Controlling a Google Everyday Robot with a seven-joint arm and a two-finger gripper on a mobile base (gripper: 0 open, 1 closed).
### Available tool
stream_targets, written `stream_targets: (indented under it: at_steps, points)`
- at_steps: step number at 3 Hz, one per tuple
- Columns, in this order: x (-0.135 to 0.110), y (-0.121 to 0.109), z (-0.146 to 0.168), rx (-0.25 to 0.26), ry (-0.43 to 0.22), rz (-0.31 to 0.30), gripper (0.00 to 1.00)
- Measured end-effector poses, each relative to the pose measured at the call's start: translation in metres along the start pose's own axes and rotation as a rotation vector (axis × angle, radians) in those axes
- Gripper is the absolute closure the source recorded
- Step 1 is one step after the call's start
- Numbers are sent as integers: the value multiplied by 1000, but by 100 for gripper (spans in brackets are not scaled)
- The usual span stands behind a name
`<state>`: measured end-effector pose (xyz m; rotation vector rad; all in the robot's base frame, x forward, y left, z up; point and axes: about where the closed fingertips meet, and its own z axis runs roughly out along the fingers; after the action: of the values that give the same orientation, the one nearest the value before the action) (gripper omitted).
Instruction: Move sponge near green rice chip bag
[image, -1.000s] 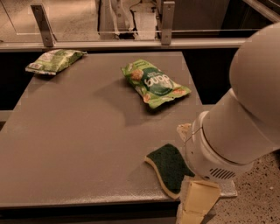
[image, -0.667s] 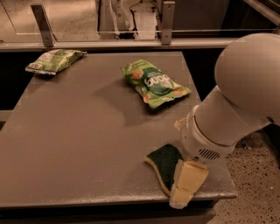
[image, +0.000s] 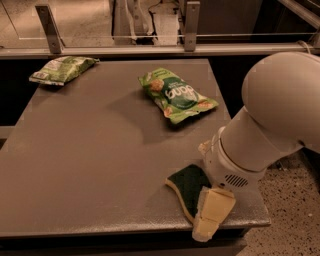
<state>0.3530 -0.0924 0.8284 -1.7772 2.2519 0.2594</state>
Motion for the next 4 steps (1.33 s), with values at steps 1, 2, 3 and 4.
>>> stream_targets:
  at_steps: [1, 2, 3, 4]
  points:
    - [3, 0, 9, -7, -6, 12, 0]
    - [3, 0, 9, -7, -5, 10, 18]
    - [2, 0, 9, -8, -5, 9, 42]
    - [2, 1, 10, -8, -4, 7, 65]
